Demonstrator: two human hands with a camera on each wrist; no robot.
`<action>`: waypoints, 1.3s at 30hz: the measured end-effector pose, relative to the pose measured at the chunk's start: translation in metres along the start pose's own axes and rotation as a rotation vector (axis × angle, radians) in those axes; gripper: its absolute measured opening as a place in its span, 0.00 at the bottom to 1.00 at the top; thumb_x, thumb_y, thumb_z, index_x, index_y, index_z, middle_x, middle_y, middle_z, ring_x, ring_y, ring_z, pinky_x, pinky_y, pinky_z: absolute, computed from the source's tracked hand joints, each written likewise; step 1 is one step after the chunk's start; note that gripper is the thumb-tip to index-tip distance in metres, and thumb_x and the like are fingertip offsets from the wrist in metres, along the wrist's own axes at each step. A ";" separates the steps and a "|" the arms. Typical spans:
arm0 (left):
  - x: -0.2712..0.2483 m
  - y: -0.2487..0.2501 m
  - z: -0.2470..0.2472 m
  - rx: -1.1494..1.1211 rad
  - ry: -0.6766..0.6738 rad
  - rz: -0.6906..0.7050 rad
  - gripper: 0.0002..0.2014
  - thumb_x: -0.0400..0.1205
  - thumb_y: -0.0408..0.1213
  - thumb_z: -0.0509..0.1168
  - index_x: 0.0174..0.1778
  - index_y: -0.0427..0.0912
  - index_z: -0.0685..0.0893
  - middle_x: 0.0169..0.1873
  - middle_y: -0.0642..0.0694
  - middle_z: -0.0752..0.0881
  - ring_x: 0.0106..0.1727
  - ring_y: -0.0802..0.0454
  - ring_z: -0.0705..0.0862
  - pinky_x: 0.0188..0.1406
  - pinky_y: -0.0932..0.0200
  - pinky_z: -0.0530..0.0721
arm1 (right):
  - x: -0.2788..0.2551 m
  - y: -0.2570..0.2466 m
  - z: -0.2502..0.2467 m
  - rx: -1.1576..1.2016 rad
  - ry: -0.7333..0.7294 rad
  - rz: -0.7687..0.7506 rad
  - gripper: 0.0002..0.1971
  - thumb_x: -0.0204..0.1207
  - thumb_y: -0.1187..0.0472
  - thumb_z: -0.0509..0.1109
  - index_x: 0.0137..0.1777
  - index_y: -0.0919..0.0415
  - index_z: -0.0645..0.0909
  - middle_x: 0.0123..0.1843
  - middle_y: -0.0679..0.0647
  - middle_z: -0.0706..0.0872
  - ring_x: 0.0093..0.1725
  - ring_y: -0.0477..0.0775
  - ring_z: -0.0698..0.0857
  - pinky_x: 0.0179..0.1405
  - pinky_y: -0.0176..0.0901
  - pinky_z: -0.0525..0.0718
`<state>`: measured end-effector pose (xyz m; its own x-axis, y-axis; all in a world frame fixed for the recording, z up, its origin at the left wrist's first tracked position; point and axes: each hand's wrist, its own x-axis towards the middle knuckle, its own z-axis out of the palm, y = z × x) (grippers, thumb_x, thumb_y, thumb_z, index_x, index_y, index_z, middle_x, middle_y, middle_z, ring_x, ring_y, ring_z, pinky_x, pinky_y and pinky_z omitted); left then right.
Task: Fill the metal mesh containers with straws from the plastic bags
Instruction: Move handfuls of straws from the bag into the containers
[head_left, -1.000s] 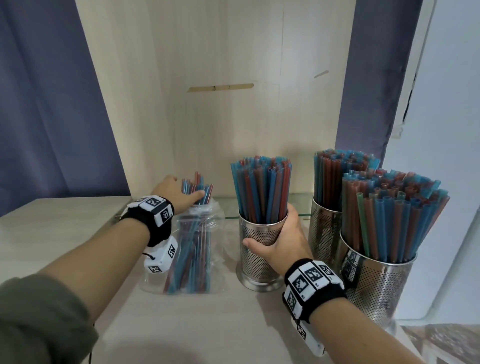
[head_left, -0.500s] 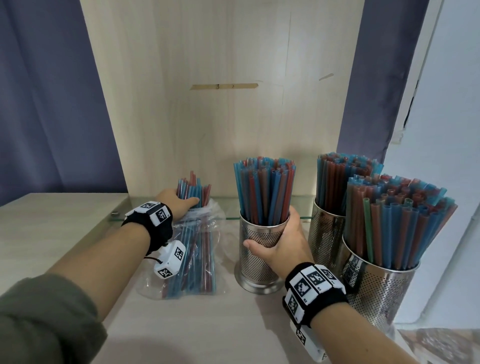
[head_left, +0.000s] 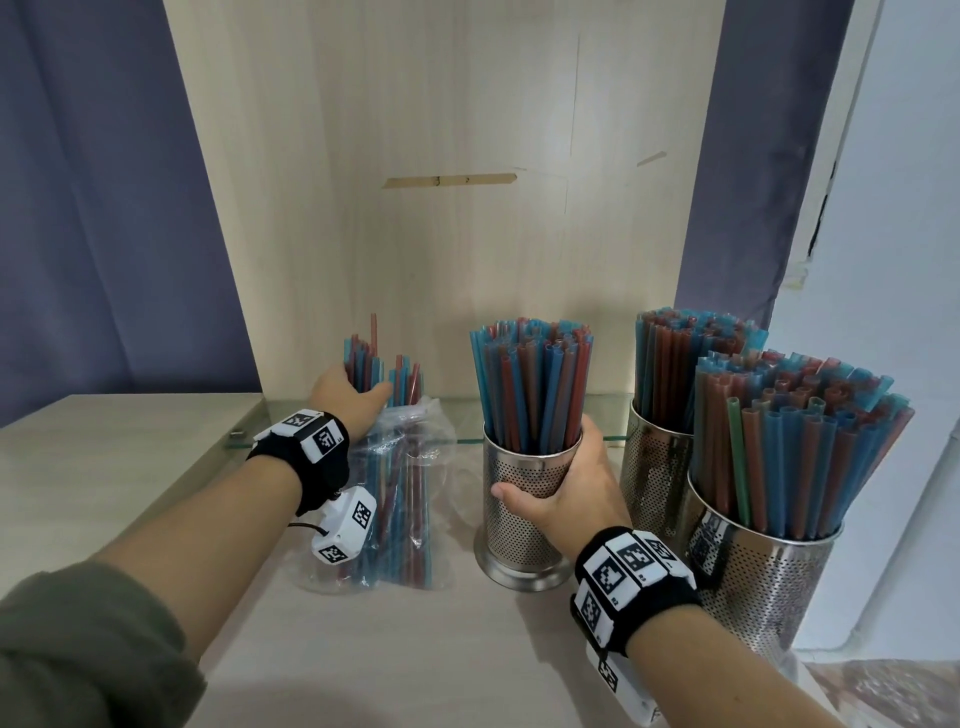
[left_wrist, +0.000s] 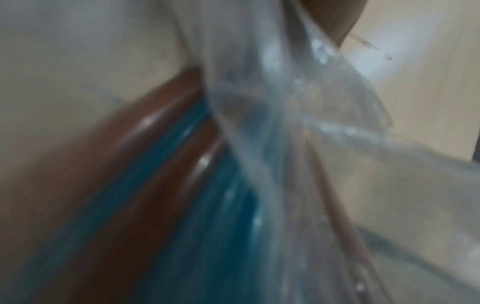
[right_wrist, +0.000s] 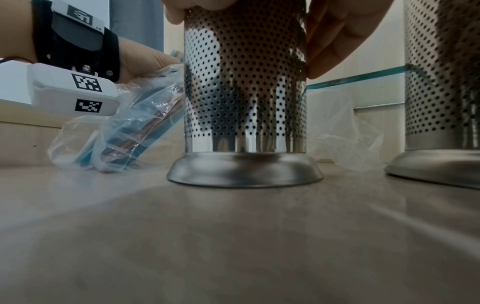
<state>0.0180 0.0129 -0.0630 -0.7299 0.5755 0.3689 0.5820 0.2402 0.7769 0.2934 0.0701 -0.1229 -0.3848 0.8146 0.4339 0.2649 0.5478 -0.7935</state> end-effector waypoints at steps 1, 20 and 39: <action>0.000 0.002 -0.001 -0.003 0.002 0.015 0.11 0.79 0.41 0.71 0.51 0.38 0.82 0.40 0.44 0.84 0.44 0.43 0.83 0.44 0.54 0.78 | 0.000 0.000 0.000 0.002 -0.002 0.000 0.55 0.51 0.43 0.89 0.76 0.43 0.61 0.67 0.38 0.78 0.67 0.41 0.77 0.70 0.41 0.77; 0.002 0.075 -0.070 -0.406 0.425 0.296 0.07 0.79 0.39 0.65 0.48 0.46 0.74 0.42 0.38 0.88 0.38 0.46 0.87 0.43 0.56 0.86 | -0.001 -0.001 0.001 0.008 -0.004 0.003 0.56 0.51 0.44 0.89 0.78 0.46 0.61 0.69 0.40 0.78 0.68 0.42 0.77 0.70 0.40 0.75; -0.058 0.174 -0.094 -0.988 0.224 0.447 0.10 0.78 0.31 0.70 0.40 0.43 0.74 0.21 0.53 0.76 0.21 0.53 0.75 0.27 0.56 0.78 | -0.004 -0.008 -0.002 -0.017 -0.014 0.056 0.61 0.52 0.44 0.89 0.82 0.49 0.56 0.74 0.44 0.75 0.73 0.46 0.75 0.74 0.44 0.74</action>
<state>0.1281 -0.0526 0.0983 -0.6314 0.2762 0.7246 0.3400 -0.7412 0.5789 0.2945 0.0632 -0.1178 -0.3815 0.8413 0.3830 0.3010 0.5048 -0.8091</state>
